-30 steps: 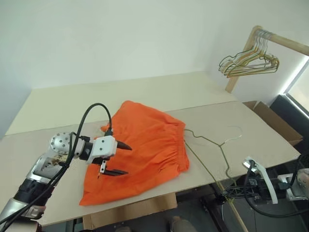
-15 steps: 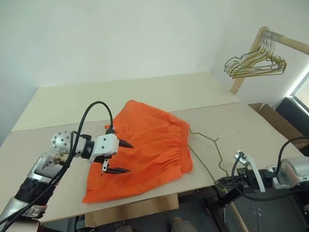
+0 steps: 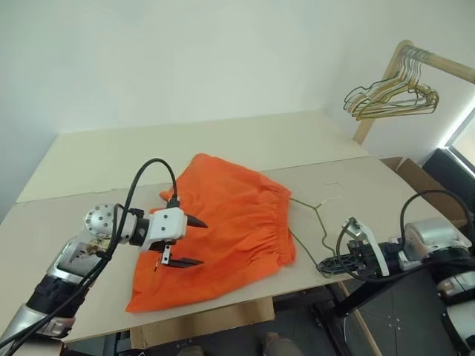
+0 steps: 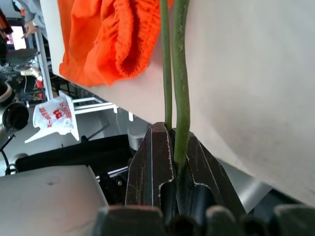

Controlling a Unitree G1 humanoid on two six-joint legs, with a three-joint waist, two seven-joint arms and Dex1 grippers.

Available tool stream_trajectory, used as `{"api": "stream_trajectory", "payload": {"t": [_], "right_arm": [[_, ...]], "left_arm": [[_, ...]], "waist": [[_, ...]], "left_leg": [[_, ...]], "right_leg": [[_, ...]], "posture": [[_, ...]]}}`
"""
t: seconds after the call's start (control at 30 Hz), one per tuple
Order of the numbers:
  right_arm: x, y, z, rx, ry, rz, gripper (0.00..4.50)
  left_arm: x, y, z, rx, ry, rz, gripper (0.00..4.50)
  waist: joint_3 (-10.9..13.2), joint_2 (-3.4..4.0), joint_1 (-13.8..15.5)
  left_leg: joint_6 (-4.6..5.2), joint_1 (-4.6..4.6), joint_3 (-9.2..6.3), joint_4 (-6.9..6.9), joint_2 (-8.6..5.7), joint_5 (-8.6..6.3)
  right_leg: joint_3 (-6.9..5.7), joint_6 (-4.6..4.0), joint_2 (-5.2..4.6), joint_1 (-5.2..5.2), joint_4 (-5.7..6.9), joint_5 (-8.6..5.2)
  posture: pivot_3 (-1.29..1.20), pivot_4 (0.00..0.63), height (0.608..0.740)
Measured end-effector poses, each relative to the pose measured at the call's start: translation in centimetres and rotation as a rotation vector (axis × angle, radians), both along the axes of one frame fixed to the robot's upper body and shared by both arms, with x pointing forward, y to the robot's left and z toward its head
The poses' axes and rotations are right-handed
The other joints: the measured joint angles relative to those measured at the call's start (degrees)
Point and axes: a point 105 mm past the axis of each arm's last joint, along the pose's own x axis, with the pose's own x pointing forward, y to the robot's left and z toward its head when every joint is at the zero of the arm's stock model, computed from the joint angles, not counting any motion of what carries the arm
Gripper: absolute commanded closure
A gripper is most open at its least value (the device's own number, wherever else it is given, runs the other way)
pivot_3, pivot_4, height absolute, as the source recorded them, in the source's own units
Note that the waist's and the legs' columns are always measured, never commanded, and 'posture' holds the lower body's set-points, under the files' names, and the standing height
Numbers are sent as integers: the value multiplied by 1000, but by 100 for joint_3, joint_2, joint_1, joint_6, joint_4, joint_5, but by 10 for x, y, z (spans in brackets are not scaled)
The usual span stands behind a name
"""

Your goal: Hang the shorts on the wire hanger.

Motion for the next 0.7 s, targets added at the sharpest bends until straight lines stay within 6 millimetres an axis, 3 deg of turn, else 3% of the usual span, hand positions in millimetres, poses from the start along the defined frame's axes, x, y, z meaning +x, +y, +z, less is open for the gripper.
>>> {"api": "stream_trajectory", "payload": {"t": [0.43,0.7], "right_arm": [[32,14,-7,29,-60,-47,4500],[52,20,2,3,-329,-31,4500]], "left_arm": [[-4,1,-3,5,-2,18,18],[-3,1,-3,3,-10,24,18]], "waist": [[0,1,118],[-2,3,179]], "left_leg": [[0,0,-1,-1,-1,0],[0,-13,-6,-1,-1,0]], "right_leg": [[-2,-10,0,-1,4,6],[-7,-10,-1,-9,2,6]], "posture": [[-5,0,740],[-31,0,740]]}}
